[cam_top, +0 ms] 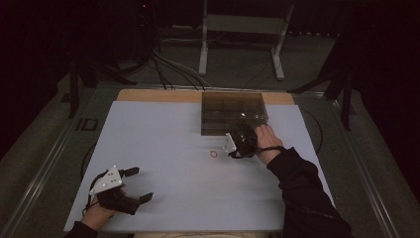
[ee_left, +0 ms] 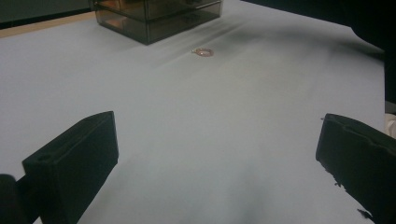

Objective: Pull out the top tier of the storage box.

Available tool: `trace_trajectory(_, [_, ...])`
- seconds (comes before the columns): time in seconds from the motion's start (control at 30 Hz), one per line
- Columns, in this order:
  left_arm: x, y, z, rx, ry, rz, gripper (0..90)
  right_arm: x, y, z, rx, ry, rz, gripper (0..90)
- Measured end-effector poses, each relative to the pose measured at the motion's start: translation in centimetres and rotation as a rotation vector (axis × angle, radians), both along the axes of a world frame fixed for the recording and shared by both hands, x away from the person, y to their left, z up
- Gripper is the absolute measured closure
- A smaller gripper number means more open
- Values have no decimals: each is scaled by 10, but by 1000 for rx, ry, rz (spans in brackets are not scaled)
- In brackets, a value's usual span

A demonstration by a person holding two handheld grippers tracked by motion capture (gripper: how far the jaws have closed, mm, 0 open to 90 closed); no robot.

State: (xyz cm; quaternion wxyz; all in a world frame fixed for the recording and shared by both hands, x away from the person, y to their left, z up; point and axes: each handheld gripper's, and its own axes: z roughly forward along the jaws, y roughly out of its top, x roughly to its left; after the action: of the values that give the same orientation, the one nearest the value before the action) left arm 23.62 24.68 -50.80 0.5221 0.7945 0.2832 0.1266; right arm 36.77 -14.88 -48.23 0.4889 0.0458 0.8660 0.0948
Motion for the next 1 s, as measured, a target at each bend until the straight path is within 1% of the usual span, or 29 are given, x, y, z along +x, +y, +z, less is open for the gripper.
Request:
trace_trajectory(0.03, [0, 0, 0, 1, 0, 0, 0, 1, -2, 2, 10, 24, 4, 487])
trace_trajectory(0.07, [0, 0, 0, 1, 0, -1, 0, 2, -3, 4, 16, 40, 13, 466])
trace_trajectory(0.1, [0, 0, 0, 1, 0, -1, 0, 2, -5, 5, 27, 51, 12, 447])
trace_trajectory(0.13, [0, 0, 0, -1, -1, 0, 0, 2, -6, 6, 30, 59, 12, 409])
trace_trajectory(0.17, [0, 0, 0, -1, -1, 0, 0, 4, -8, 7, 36, 85, 22, 386])
trace_trajectory(0.23, [0, 0, 0, 0, 0, 0, 0, 4, -11, 9, 54, 93, 25, 346])
trace_trajectory(0.27, [0, 0, 0, 0, -1, 0, 0, 5, -13, 10, 75, 118, 22, 305])
trace_trajectory(0.33, [0, 0, 0, 1, 0, 0, 0, 7, -15, 12, 93, 133, 27, 236])
trace_trajectory(0.37, [0, 0, 0, 2, 0, 0, 0, 7, -17, 13, 113, 153, 23, 167])
trace_trajectory(0.4, [0, 0, 0, 2, 0, 0, 0, 8, -18, 13, 125, 165, 9, 131])
trace_trajectory(0.43, [0, 0, 0, 1, -1, 0, 0, 9, -19, 14, 125, 176, 1, 99])
trace_trajectory(0.47, [0, 0, 0, 2, -1, 0, 0, 10, -20, 15, 131, 214, -1, 42])
trace_trajectory(0.5, [0, 0, 0, 2, -1, -1, 0, 11, -21, 16, 132, 240, 2, 33])
trace_trajectory(0.53, [0, 0, 0, 2, -1, 0, 0, 11, -22, 17, 136, 255, 3, 33])
trace_trajectory(0.6, [0, 0, 0, 3, -2, 0, 0, 12, -25, 19, 164, 287, 23, 32])
trace_trajectory(0.67, [0, 0, 0, 3, -2, 0, 0, 12, -28, 21, 164, 316, 33, 23])
trace_trajectory(0.8, [0, 0, 0, -1, -1, 1, 0, 13, -32, 22, 167, 331, 50, 23])
trace_trajectory(0.83, [0, 0, 0, 0, -2, 0, 0, 14, -34, 23, 160, 338, 62, 23])
trace_trajectory(0.9, [0, 0, 0, 2, -2, 0, 0, 15, -35, 23, 156, 345, 62, 23])
trace_trajectory(0.93, [-1, 0, 0, 2, -4, 1, 0, 16, -38, 24, 149, 350, 76, 24])
trace_trajectory(1.0, [-1, 0, 0, 2, -3, 1, 0, 18, -42, 27, 167, 371, 86, 43])
